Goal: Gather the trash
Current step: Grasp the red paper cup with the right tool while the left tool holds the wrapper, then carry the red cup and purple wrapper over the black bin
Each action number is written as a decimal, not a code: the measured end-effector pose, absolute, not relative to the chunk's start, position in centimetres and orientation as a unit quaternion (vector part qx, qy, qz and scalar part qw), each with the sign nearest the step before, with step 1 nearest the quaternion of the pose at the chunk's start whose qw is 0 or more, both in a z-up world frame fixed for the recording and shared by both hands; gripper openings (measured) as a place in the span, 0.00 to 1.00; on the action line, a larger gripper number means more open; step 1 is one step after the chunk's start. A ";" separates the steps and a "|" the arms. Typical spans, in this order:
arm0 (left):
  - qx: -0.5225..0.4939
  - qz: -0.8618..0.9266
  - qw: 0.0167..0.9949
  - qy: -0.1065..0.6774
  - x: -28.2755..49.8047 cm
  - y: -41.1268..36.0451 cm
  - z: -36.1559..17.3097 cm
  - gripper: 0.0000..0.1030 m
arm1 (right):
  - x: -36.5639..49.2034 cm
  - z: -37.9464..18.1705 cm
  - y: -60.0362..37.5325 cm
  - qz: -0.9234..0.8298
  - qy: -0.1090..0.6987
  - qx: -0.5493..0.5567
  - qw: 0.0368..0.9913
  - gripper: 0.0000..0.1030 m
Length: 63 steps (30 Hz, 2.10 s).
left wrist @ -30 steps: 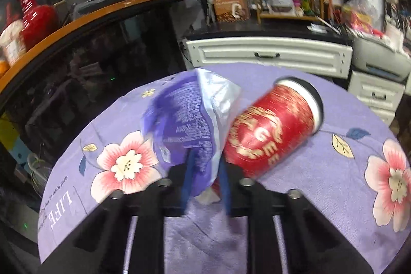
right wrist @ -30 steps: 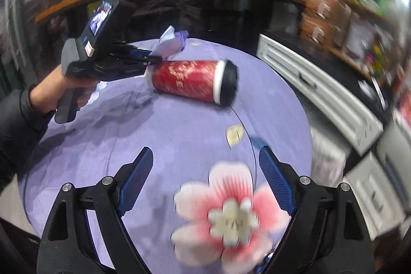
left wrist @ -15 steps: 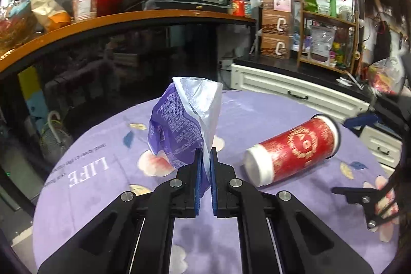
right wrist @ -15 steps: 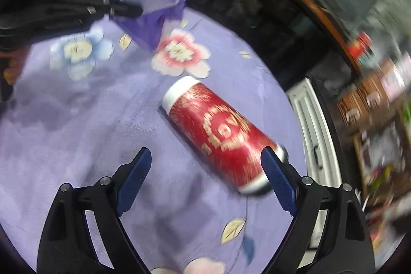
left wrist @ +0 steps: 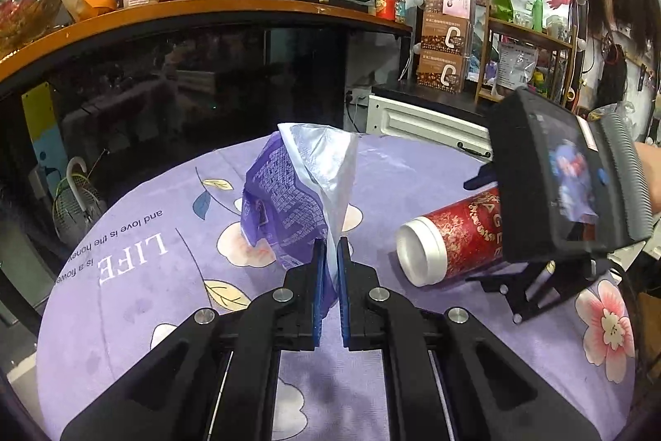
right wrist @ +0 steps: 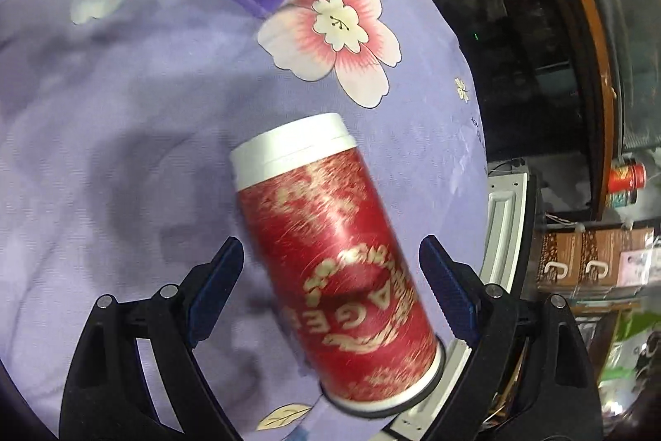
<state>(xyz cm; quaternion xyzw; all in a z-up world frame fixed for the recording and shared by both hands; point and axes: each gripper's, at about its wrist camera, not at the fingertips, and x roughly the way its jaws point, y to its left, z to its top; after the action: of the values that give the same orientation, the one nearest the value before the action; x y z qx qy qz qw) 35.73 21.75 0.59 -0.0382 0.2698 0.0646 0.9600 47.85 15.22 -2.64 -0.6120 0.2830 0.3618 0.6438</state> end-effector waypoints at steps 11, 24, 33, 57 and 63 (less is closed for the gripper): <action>-0.034 0.057 0.960 0.273 35.6 21.1 0.3 0.07 | 47.9 -5.5 17.4 0.352 0.264 -0.663 0.605 0.73; -0.038 0.056 0.960 0.271 35.7 21.1 0.2 0.07 | 46.9 -3.0 15.6 0.338 0.232 -0.619 0.670 0.70; -0.031 0.050 0.961 0.271 35.8 20.2 -0.1 0.07 | 44.1 3.0 9.0 0.319 0.209 -0.490 0.784 0.68; 0.038 -0.088 0.969 0.228 30.3 3.1 4.3 0.07 | 32.5 7.0 -16.0 0.217 0.201 -0.165 0.941 0.68; 0.049 -0.168 0.958 0.228 28.5 -5.6 4.0 0.07 | 30.7 4.7 -23.6 0.157 0.224 -0.112 0.955 0.68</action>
<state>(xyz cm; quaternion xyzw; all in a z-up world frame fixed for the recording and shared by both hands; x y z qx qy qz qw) 28.50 -5.59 3.97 0.0491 0.2283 -0.1676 0.9578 30.65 -23.63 4.70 -0.1122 0.2238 0.1568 0.9554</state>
